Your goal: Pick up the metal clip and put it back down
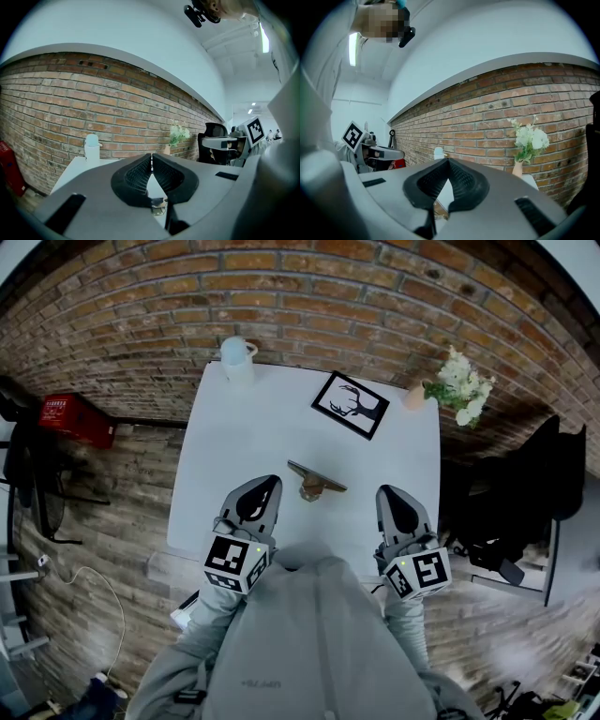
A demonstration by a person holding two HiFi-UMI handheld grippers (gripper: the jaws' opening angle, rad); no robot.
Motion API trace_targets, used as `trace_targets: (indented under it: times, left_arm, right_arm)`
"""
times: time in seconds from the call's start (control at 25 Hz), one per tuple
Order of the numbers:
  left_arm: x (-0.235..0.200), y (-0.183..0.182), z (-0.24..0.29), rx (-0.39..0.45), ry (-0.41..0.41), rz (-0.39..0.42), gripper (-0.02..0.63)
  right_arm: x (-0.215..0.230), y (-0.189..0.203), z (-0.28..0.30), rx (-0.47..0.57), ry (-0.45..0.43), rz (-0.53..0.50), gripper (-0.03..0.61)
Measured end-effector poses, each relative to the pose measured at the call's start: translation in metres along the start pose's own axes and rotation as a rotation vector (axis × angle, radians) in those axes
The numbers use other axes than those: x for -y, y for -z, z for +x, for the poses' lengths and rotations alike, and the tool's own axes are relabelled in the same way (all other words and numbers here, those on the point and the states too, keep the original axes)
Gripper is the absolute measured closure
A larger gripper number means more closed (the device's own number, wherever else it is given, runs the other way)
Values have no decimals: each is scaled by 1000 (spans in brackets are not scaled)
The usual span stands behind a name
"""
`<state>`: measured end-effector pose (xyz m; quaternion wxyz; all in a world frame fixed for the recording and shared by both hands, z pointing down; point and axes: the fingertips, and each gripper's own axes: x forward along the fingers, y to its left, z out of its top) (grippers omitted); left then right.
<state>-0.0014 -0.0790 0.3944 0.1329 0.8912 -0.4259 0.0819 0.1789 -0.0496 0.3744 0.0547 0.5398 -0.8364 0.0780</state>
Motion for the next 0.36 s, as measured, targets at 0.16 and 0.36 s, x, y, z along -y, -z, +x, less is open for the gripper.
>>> trace_targets:
  times: [0.16,0.36]
  left_arm:
    - [-2,2,-1,-10,12,-6,581]
    - [-7,10,-2,-26,21,-15,581]
  right_arm:
    - [-7,0,2,-7,0,-8,555]
    - [-10,3,7,-14,14,-1,556]
